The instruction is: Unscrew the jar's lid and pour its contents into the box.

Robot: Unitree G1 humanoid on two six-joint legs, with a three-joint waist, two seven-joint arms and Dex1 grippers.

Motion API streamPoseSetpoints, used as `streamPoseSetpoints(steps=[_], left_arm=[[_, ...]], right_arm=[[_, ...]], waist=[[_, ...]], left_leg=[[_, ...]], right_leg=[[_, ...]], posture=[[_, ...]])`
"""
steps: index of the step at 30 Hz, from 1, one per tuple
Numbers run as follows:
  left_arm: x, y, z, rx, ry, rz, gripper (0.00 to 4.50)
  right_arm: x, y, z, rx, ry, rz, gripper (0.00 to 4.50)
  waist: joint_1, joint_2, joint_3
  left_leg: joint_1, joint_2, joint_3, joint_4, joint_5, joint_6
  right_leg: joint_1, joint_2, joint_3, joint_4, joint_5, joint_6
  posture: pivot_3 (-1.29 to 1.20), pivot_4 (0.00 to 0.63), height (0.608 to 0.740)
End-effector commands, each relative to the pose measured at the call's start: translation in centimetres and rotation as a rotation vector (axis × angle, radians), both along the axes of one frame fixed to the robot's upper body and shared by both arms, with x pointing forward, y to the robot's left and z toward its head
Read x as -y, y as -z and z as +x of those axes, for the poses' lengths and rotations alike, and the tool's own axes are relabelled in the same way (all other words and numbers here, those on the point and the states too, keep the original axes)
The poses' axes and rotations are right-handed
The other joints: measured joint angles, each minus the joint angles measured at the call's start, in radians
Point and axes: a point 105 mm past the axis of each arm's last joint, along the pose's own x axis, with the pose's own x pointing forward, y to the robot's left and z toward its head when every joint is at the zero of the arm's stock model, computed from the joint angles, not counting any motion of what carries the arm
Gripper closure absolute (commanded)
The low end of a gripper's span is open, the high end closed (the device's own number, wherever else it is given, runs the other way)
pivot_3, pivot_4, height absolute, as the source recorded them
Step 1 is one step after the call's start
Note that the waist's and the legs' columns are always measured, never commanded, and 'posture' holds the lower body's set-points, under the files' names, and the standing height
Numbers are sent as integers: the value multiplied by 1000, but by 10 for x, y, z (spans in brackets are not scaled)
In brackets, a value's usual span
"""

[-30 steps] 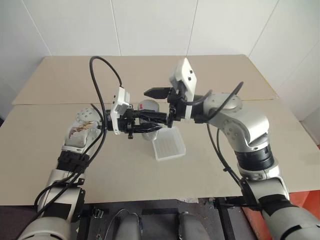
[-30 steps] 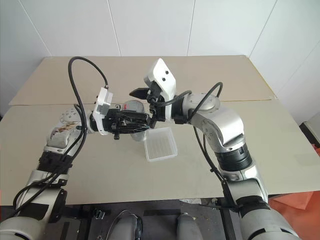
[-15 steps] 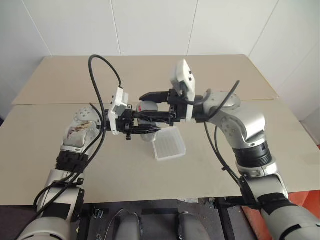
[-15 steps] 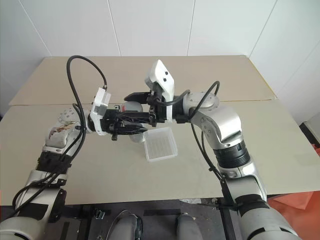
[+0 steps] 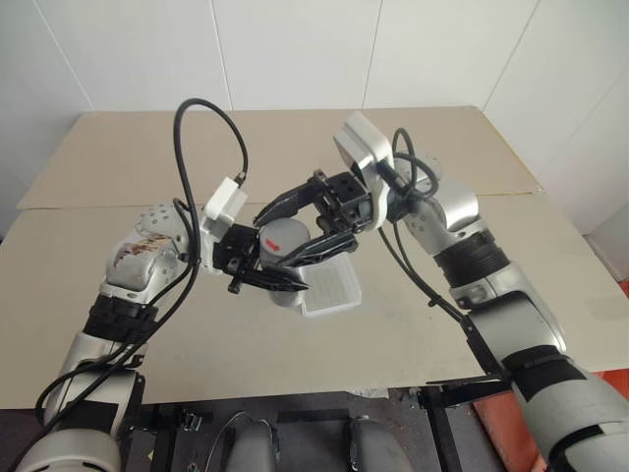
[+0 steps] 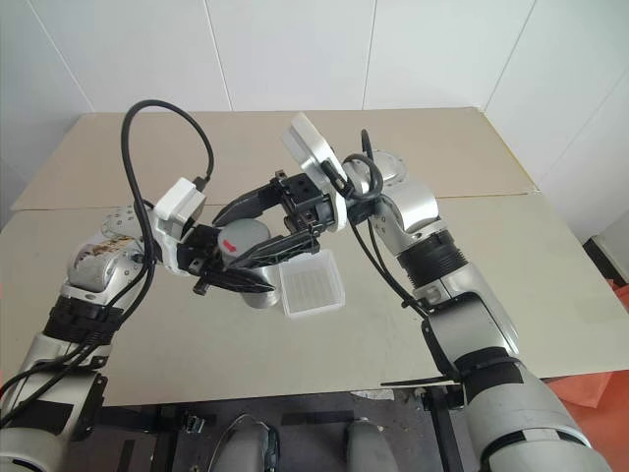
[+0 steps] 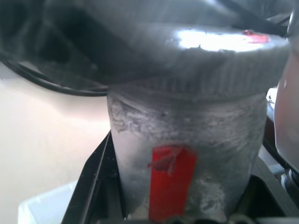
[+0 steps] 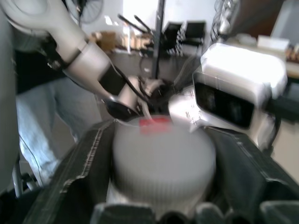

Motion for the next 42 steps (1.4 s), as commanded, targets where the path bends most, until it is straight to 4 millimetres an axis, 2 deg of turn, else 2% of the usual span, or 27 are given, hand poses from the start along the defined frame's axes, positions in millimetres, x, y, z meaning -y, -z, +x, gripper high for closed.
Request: streamPoseSetpoints(steps=[1,3,6,9,12,15,21,28,33,42], left_arm=[[-8,-12,2,56,-50,-47,2566],[-12,-10,6,50,-97,-57,2566],[-21,-5,19,30,-207,-71,2566],[-24,2,30,20,-288,-68,2566],[-23,7,37,5,-328,-77,2566],[-19,11,41,1,-341,-78,2566],[-11,9,44,9,-339,-90,2566],[-13,8,41,15,-336,-96,2566],[-18,5,38,19,-333,-98,2566],[-36,-1,25,21,-292,-75,2566]], right_arm=[[15,-12,4,50,84,74,46],[21,-17,4,60,153,115,46],[34,-24,6,91,346,166,46],[38,-27,1,91,470,174,46],[30,-29,-2,73,559,173,46],[13,-30,1,57,643,164,46],[-14,-23,11,53,724,141,46],[-24,-23,20,26,743,154,46],[-15,-19,29,10,763,141,46],[21,-19,39,-9,754,159,46]], waist=[[4,0,0],[10,0,0],[16,0,0],[17,0,0],[14,0,0],[12,0,0],[14,0,0],[16,0,0],[15,0,0],[14,0,0]], left_leg=[[0,0,0,0,0,0],[0,0,0,0,0,0],[-1,0,0,0,0,0],[-1,0,0,0,0,0],[-1,0,0,0,0,0],[0,0,0,0,0,0],[-1,0,0,0,0,0],[-3,0,0,0,0,0],[-2,0,0,0,0,0],[-2,0,0,0,0,0]], right_leg=[[0,0,0,0,0,0],[0,0,0,0,0,0],[-1,0,0,0,0,0],[-1,0,0,0,0,0],[-1,0,0,0,0,0],[-1,1,0,0,0,0],[-1,0,0,0,0,0],[-2,0,0,0,0,0],[-2,0,0,0,0,0],[-2,0,0,-1,0,0]], posture=[[0,150,740],[0,150,740],[0,150,740],[0,150,740],[0,150,740],[0,150,740],[0,150,740],[0,150,740],[0,150,740],[0,150,740]])
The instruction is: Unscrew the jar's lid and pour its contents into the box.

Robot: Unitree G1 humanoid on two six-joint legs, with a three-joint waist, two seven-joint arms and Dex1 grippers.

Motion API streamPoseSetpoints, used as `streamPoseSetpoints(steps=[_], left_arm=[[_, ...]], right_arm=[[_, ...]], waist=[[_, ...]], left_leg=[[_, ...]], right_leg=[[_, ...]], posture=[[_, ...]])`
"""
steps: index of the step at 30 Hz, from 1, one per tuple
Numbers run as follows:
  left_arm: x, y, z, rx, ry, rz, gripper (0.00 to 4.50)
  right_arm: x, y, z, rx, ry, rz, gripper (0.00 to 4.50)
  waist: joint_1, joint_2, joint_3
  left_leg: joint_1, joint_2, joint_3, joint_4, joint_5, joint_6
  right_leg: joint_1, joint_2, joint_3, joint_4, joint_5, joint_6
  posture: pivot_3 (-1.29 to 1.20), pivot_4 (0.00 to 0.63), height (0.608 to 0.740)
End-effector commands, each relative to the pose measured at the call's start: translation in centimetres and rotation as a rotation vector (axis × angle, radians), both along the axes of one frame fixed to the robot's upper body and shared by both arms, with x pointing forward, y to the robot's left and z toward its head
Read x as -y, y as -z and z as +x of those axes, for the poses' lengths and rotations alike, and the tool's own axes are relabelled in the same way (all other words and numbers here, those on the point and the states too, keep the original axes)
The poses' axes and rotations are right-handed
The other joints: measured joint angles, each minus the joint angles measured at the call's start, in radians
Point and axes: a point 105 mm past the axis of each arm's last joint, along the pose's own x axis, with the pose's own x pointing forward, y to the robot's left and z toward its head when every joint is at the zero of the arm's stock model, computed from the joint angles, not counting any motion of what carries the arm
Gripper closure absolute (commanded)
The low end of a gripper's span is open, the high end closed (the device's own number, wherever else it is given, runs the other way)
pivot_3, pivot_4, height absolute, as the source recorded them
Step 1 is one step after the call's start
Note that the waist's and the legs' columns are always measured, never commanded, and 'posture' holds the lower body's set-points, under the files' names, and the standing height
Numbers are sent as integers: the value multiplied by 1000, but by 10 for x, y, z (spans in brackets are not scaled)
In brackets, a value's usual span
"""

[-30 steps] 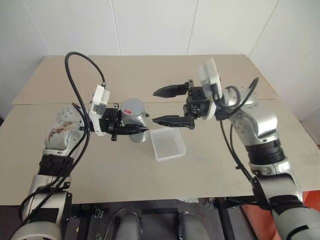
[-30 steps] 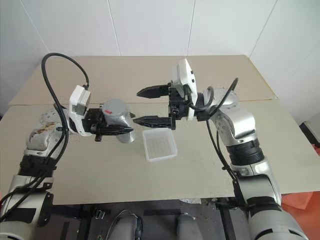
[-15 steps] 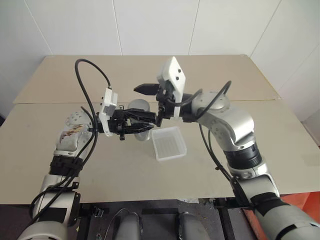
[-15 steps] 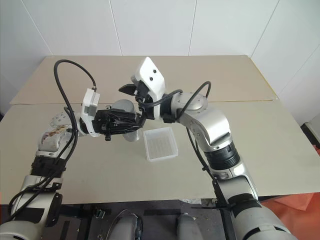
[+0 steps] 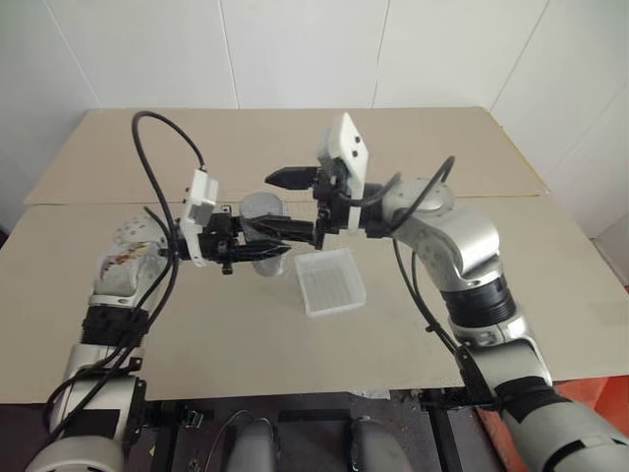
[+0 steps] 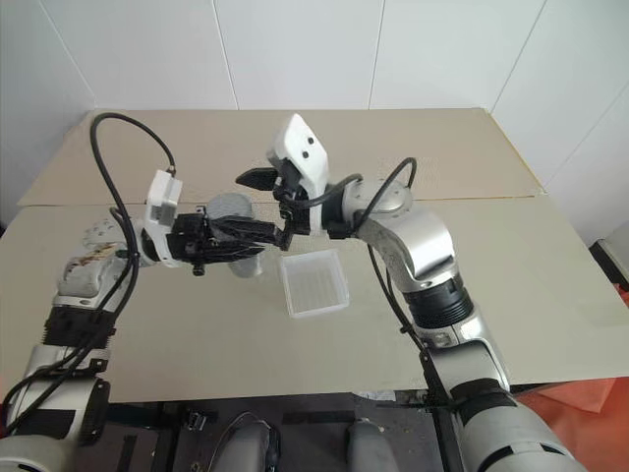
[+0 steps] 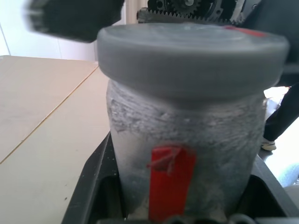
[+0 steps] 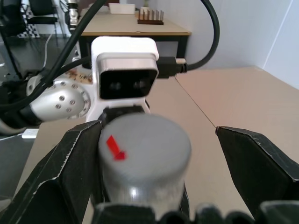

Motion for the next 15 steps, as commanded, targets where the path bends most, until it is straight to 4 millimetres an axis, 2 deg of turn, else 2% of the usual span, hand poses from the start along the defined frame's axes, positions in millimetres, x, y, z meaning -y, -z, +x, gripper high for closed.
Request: streamPoseSetpoints(steps=[1,9,15], left_arm=[[-6,-20,-17,80,78,-17,2566],[-15,-21,-21,83,73,4,2566],[-9,-20,-14,89,53,-5,2566]], right_arm=[[35,-12,20,21,103,55,46],[54,-14,25,42,112,55,46],[47,-21,1,85,16,57,46]], waist=[[0,0,0],[-2,0,0],[-2,0,0]], left_leg=[[0,0,0,0,0,0],[0,0,0,0,0,0],[0,0,0,0,0,0]], right_leg=[[0,0,0,0,0,0],[0,0,0,-1,0,0],[0,0,0,0,0,0]], posture=[[0,150,740],[0,150,740],[0,150,740]])
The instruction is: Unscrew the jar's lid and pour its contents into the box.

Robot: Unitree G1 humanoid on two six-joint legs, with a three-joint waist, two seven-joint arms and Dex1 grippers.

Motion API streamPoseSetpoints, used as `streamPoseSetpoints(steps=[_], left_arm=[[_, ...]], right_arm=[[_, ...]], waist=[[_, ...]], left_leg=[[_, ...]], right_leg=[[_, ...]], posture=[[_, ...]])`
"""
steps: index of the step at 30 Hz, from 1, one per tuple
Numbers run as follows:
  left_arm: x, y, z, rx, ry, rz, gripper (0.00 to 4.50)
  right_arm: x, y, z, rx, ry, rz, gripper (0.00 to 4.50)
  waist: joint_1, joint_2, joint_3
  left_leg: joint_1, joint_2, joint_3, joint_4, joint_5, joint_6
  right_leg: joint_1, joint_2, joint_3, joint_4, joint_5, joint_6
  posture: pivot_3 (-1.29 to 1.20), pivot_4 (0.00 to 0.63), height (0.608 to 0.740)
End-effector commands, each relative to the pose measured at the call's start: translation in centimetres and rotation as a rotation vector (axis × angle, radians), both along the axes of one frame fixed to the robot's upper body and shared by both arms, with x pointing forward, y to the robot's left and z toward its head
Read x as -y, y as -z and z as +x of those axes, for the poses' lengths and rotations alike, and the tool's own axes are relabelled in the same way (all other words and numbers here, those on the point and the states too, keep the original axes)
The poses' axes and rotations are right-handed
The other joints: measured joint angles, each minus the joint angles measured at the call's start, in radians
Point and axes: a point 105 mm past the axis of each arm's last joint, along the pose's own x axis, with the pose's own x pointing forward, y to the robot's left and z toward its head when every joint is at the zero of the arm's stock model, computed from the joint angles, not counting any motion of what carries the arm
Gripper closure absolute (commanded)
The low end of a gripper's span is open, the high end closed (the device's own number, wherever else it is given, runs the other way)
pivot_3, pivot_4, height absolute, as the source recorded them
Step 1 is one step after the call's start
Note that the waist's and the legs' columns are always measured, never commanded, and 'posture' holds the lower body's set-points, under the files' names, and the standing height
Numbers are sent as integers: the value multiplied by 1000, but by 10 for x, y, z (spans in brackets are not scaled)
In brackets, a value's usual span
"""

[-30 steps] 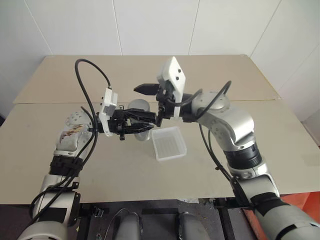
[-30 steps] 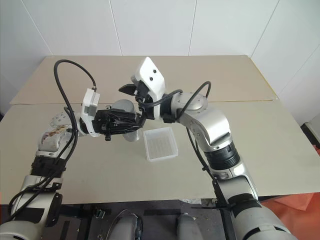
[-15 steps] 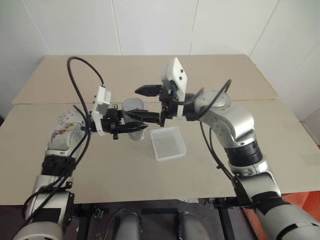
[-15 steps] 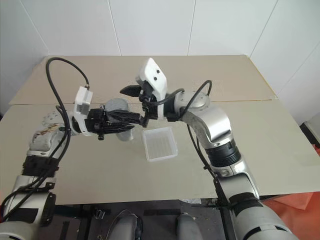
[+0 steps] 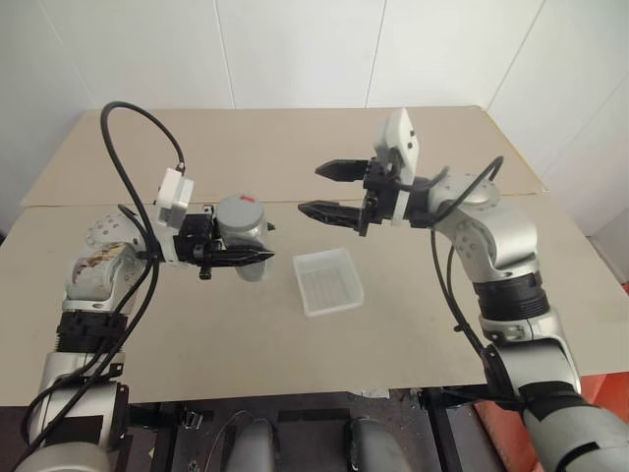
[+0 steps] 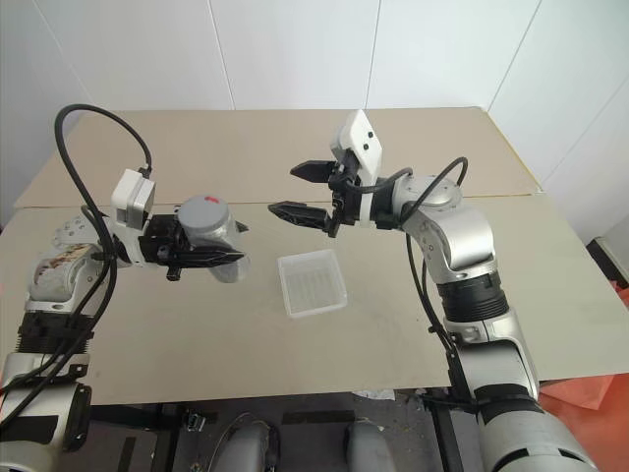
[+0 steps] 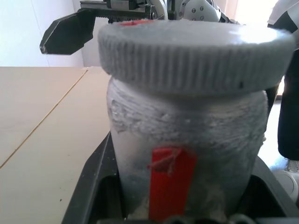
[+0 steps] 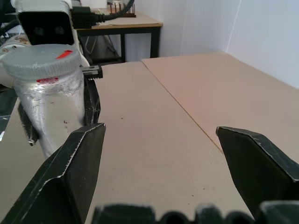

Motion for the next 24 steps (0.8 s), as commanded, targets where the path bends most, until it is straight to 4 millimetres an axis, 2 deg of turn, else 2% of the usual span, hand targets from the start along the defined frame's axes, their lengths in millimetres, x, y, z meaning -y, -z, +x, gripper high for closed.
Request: streamPoseSetpoints(steps=[1,5,8,15,24], left_arm=[[6,-10,4,51,-10,-21,2566],[15,-8,12,51,-18,-32,2566],[20,-7,16,52,-10,-35,2566],[26,-8,16,54,24,-43,2566],[24,-8,12,56,34,-35,2566]], right_arm=[[-8,-24,-27,96,-102,43,46],[-26,-29,-44,109,-165,48,46],[-36,-31,-48,113,-181,47,46],[-62,-26,-40,112,-148,10,46],[-74,-26,-28,94,-134,21,46]], waist=[[1,0,0],[3,0,0],[2,0,0],[1,0,0],[1,0,0]], left_leg=[[0,0,0,0,0,0],[0,0,0,0,0,0],[0,0,0,1,0,0],[0,0,0,0,0,0],[0,0,0,0,0,0]], right_leg=[[0,0,0,0,0,0],[0,0,0,0,0,0],[0,0,0,0,0,0],[0,0,0,1,0,0],[0,0,0,1,0,0]], posture=[[0,150,740],[0,150,740],[0,150,740],[0,150,740],[0,150,740]])
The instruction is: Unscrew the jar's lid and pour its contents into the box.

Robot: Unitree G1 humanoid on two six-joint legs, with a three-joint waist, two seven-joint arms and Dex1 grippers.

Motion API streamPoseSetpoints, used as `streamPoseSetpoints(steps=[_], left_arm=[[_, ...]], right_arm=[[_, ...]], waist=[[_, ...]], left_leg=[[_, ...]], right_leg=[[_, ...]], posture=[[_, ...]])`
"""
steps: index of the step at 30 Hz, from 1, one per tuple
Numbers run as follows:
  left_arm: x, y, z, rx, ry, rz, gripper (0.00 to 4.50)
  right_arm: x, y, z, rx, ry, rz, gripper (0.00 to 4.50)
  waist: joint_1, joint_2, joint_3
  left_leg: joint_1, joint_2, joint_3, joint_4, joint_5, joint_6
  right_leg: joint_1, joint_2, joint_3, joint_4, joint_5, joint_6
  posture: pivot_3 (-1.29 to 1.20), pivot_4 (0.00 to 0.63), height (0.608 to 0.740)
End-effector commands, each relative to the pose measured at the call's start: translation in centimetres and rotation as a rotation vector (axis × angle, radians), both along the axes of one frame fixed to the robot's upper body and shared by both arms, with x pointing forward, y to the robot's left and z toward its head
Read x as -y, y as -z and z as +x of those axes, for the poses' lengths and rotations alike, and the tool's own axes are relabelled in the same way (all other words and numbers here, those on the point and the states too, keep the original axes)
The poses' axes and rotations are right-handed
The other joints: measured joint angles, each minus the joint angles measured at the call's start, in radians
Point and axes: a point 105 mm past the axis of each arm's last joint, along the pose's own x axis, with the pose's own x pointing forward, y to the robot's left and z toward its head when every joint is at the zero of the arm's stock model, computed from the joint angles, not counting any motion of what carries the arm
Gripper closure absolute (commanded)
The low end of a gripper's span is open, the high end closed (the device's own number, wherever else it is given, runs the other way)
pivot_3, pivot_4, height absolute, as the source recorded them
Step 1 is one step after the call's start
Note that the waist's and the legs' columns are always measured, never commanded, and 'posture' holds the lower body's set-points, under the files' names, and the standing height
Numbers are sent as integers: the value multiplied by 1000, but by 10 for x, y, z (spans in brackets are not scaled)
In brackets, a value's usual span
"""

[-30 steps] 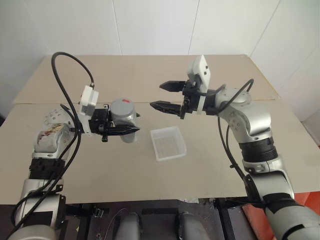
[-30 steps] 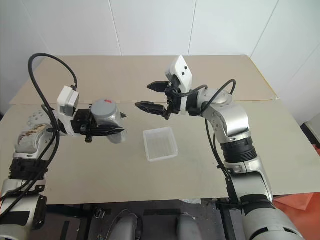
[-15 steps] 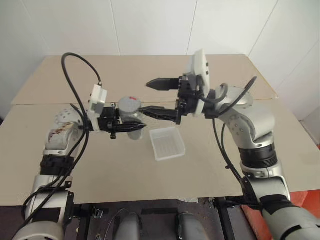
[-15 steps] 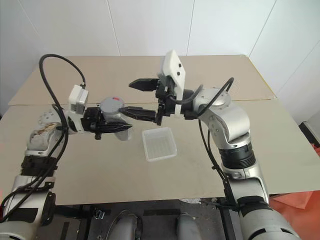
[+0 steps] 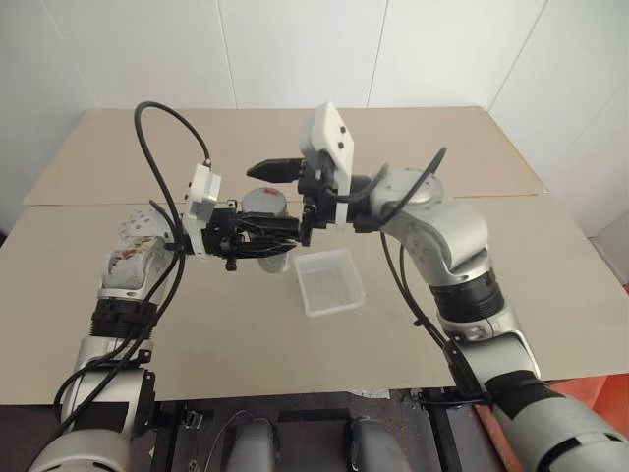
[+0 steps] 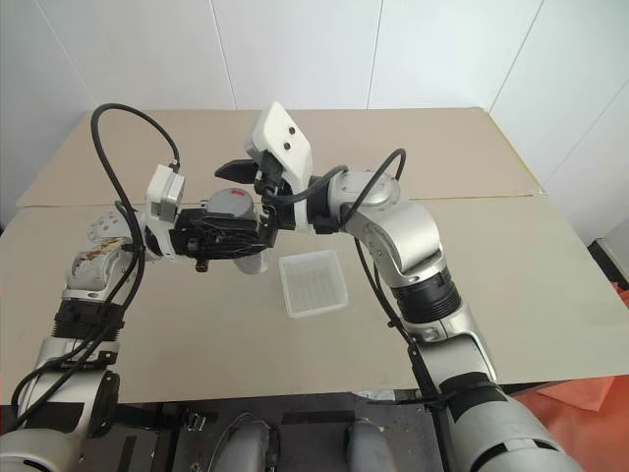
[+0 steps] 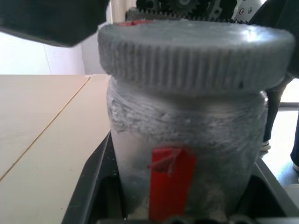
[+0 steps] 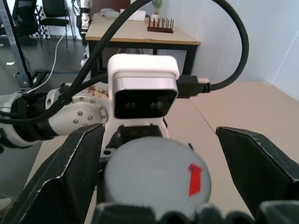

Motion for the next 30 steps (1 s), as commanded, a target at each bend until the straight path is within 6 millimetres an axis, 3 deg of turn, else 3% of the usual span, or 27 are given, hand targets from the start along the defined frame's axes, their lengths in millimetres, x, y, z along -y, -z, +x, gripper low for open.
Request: streamPoseSetpoints(steps=[1,18,30], left_arm=[[-1,-11,-5,53,15,2,2566],[-15,-11,-13,39,14,20,2566],[-14,-12,-10,48,5,20,2566]], right_arm=[[0,-15,0,56,1,32,46],[48,-8,7,48,58,26,46],[55,-1,-7,67,-3,-9,46]], waist=[[0,0,0],[0,0,0],[2,0,0]], left_leg=[[0,0,0,0,0,0],[0,0,0,0,0,0],[0,0,0,0,0,0]], right_leg=[[0,0,0,0,0,0],[0,0,0,0,0,0],[0,0,0,0,0,0]], posture=[[0,150,740],[0,150,740],[0,150,740]])
